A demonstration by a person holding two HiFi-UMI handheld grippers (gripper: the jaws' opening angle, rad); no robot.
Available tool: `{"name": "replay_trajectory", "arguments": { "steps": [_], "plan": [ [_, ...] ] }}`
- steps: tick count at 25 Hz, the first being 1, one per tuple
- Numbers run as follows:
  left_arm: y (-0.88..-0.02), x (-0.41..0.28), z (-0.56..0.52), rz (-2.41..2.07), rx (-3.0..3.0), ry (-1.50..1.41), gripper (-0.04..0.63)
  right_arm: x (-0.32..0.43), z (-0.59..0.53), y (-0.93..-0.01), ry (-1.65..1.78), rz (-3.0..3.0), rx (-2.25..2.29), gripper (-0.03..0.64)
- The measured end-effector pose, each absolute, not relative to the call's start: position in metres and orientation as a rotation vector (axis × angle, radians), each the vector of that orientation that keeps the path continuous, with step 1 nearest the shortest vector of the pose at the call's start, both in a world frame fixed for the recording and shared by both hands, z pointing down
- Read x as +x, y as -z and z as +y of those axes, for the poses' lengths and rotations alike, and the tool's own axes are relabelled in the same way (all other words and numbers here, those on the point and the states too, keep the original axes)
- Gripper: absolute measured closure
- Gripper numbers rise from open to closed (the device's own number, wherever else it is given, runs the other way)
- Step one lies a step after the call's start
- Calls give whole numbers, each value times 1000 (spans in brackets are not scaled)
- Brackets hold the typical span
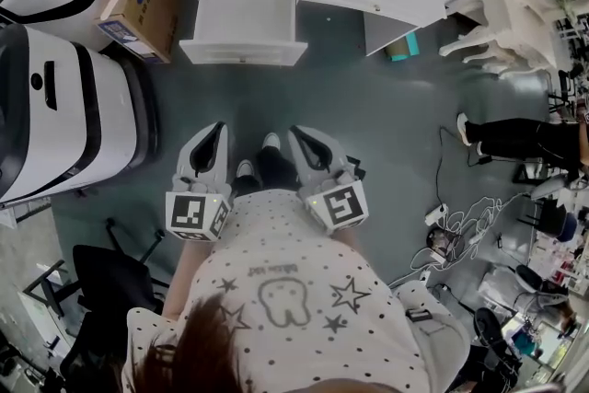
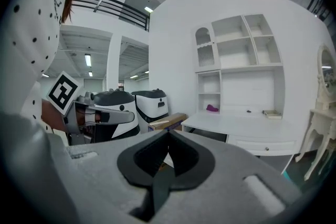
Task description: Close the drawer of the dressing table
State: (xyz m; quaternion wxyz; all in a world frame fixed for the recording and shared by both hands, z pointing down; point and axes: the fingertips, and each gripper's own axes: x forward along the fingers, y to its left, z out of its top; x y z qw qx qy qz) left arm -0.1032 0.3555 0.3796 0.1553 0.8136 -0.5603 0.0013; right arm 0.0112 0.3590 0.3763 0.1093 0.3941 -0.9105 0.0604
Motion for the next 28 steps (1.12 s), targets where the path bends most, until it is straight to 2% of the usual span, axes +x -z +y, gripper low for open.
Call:
{"name": "replay_trajectory", "arguments": {
  "steps": [11,17,28],
  "plan": [
    [-364,-53,310,-1461,2426,99,601,43,297,-358,-125,-2841,1183,626],
    [-359,-38,290,-1478,2494,81,600,47,283,-358,-99,-2861,1045,621],
    [-365,-41,266,-1494,2451,92,600,59,258,-370,-176,-2808,1084,621]
  ]
}}
